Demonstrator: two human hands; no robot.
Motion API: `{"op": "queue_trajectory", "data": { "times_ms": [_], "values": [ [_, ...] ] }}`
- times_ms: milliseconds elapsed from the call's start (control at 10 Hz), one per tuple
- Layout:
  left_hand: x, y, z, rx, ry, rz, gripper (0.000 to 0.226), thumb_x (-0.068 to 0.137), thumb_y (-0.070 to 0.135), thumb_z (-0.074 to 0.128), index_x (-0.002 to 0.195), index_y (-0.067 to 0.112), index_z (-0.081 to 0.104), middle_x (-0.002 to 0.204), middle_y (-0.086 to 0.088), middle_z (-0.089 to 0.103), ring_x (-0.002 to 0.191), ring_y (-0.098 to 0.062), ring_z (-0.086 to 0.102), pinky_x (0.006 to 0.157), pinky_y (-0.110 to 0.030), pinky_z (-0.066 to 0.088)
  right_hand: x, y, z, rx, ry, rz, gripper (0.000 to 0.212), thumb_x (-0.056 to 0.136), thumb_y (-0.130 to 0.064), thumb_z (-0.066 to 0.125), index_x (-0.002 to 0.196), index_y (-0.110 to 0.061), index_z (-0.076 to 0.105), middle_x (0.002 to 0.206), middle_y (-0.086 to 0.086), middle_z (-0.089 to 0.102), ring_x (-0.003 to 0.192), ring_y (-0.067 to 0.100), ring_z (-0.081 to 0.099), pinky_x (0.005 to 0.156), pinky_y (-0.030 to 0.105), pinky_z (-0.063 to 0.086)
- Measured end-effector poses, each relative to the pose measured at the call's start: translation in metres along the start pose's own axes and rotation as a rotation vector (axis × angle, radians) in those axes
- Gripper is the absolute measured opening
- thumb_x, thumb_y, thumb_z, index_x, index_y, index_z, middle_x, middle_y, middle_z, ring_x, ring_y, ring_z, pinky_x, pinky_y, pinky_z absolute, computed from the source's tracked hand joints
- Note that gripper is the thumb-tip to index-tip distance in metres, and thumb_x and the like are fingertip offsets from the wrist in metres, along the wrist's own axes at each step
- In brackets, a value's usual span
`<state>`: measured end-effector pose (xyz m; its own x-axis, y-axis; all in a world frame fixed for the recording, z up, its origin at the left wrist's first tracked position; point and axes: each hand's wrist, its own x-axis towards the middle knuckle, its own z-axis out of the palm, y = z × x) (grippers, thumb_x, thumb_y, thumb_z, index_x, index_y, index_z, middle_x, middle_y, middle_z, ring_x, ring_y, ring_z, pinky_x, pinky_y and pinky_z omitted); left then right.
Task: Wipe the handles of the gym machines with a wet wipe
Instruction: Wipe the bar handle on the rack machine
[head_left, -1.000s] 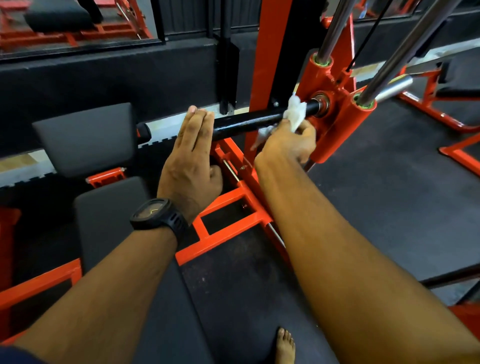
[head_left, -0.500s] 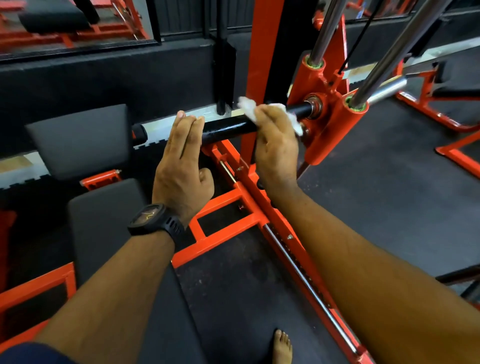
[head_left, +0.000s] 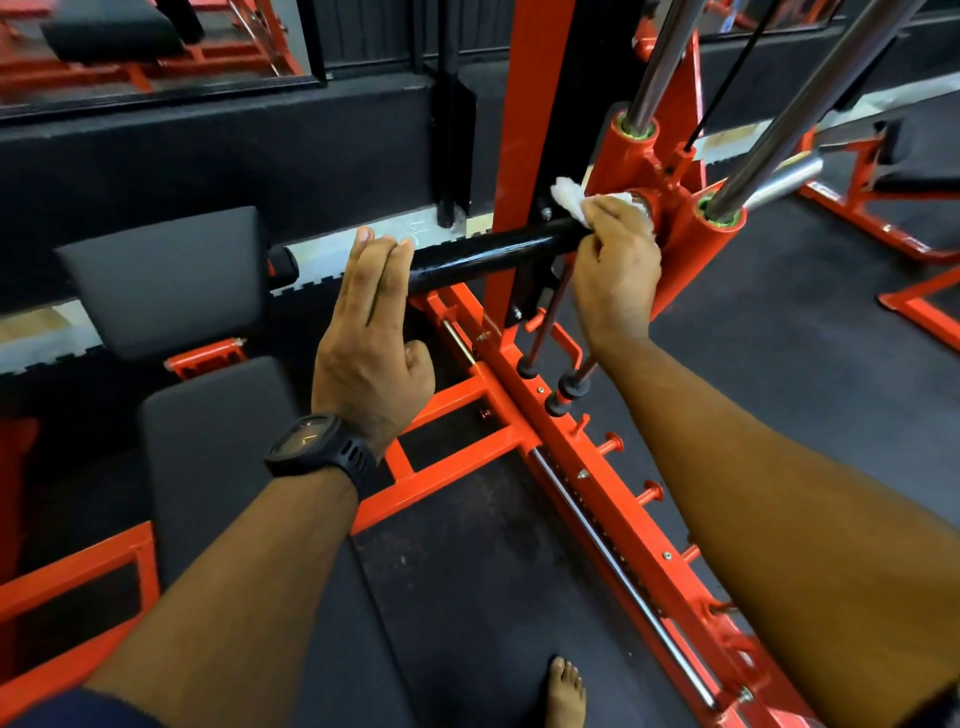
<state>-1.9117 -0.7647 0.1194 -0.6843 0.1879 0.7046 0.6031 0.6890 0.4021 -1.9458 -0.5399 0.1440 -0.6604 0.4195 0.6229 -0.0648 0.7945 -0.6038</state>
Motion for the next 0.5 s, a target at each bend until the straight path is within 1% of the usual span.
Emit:
{"op": "queue_trajectory", "data": {
  "times_ms": [100, 200, 300, 400, 500],
  "values": [
    [0.0, 0.0, 0.001, 0.004, 0.01, -0.006, 0.079, 0.067, -0.014, 0.047, 0.145, -0.004, 0.043, 0.149, -0.018, 0.043, 0.15, -0.031, 0.027, 0.11, -0.044, 0.045, -0.005, -0.009, 0.005, -0.033, -0.1, -0.175, 0.035, 0.089, 0.0, 0.046, 0.113, 0.002, 0.071, 0.12, 0.011, 0.067, 0.115, 0.026, 0.06, 0.101, 0.025, 0.043],
    [-0.001, 0.0, 0.002, 0.001, 0.014, -0.005, 0.079, 0.067, -0.014, 0.047, 0.145, -0.004, 0.042, 0.15, -0.018, 0.043, 0.15, -0.031, 0.026, 0.111, -0.044, 0.044, 0.005, 0.004, 0.005, -0.04, 0.015, -0.028, 0.029, 0.086, -0.001, 0.048, 0.1, 0.001, 0.073, 0.115, 0.01, 0.068, 0.11, 0.024, 0.06, 0.1, 0.021, 0.042],
    [0.001, 0.001, 0.0, -0.011, -0.004, 0.004, 0.079, 0.067, -0.012, 0.048, 0.146, -0.005, 0.041, 0.15, -0.018, 0.042, 0.15, -0.031, 0.025, 0.111, -0.045, 0.044, 0.005, -0.009, 0.005, 0.11, 0.094, 0.277, 0.02, 0.087, -0.016, 0.059, 0.068, -0.022, 0.061, 0.096, 0.0, 0.064, 0.086, 0.005, 0.058, 0.08, 0.024, 0.05],
    [-0.001, -0.003, 0.001, -0.001, -0.024, 0.026, 0.081, 0.068, -0.01, 0.049, 0.147, -0.004, 0.038, 0.152, -0.018, 0.039, 0.151, -0.031, 0.023, 0.111, -0.045, 0.044, -0.003, -0.025, 0.011, 0.263, 0.13, 0.345, 0.046, 0.085, -0.023, 0.072, 0.056, -0.037, 0.038, 0.083, -0.003, 0.051, 0.072, 0.002, 0.047, 0.07, 0.019, 0.044],
    [-0.001, 0.001, -0.004, 0.017, -0.044, -0.002, 0.082, 0.069, -0.005, 0.052, 0.149, -0.004, 0.035, 0.154, -0.017, 0.036, 0.152, -0.03, 0.019, 0.115, -0.043, 0.04, -0.001, -0.028, 0.011, 0.381, 0.134, 0.438, 0.037, 0.083, -0.031, 0.071, 0.058, -0.034, 0.043, 0.097, 0.012, 0.06, 0.088, 0.02, 0.06, 0.084, 0.037, 0.055]
  ]
}}
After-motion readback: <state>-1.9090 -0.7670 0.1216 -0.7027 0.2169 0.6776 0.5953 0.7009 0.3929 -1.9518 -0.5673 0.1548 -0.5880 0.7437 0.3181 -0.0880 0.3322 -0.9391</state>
